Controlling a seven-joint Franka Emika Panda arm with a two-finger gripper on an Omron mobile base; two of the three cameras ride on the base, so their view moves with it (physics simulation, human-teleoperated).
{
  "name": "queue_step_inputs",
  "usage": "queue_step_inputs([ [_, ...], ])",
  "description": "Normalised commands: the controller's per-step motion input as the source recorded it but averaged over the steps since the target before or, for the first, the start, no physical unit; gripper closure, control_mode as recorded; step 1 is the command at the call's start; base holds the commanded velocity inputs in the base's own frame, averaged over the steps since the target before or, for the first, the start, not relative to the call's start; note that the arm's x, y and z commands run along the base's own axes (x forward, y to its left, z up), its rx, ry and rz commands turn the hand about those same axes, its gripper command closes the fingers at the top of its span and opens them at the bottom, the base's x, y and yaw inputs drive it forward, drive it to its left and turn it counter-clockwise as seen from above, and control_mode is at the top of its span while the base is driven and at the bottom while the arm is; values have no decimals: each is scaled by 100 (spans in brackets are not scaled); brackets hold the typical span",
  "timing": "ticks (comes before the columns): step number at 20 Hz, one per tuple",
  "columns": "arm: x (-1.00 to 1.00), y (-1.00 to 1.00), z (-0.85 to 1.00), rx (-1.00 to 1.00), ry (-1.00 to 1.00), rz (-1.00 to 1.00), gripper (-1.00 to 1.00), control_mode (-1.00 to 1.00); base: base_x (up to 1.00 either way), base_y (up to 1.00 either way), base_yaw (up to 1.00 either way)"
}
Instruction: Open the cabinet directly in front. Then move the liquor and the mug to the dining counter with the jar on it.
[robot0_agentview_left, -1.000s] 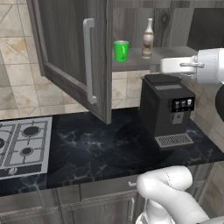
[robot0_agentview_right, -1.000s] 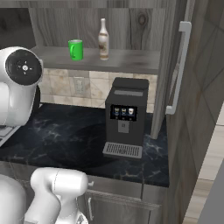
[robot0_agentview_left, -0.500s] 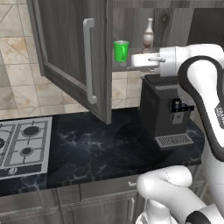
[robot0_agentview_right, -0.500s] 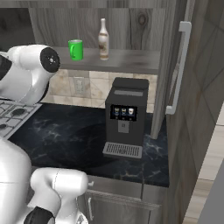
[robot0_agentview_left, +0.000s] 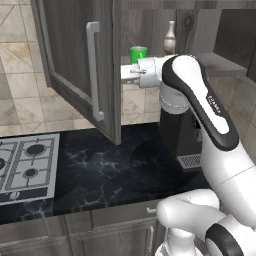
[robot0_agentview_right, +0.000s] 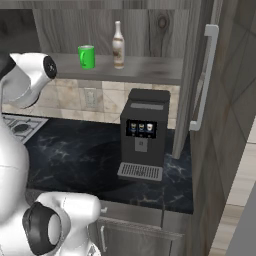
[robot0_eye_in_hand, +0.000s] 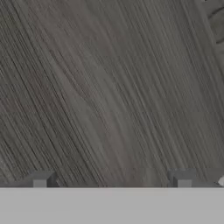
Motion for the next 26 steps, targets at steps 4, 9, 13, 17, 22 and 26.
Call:
queue_step_inputs([
  [4, 0, 100, -1, 0, 0, 16, -100, -100, 0, 0, 0],
  [9, 18, 95, -13, 0, 2, 4, -100, -100, 0, 0, 0],
  [13, 1, 11, 0, 0, 0, -1, -100, -100, 0, 0, 0],
  [17, -9, -49, 15, 6, -4, -15, -100, -100, 0, 0, 0],
  [22, -25, -92, 31, 1, -1, -32, -100, -100, 0, 0, 0],
  [26, -31, -86, 13, -5, -3, -32, -100, -100, 0, 0, 0],
])
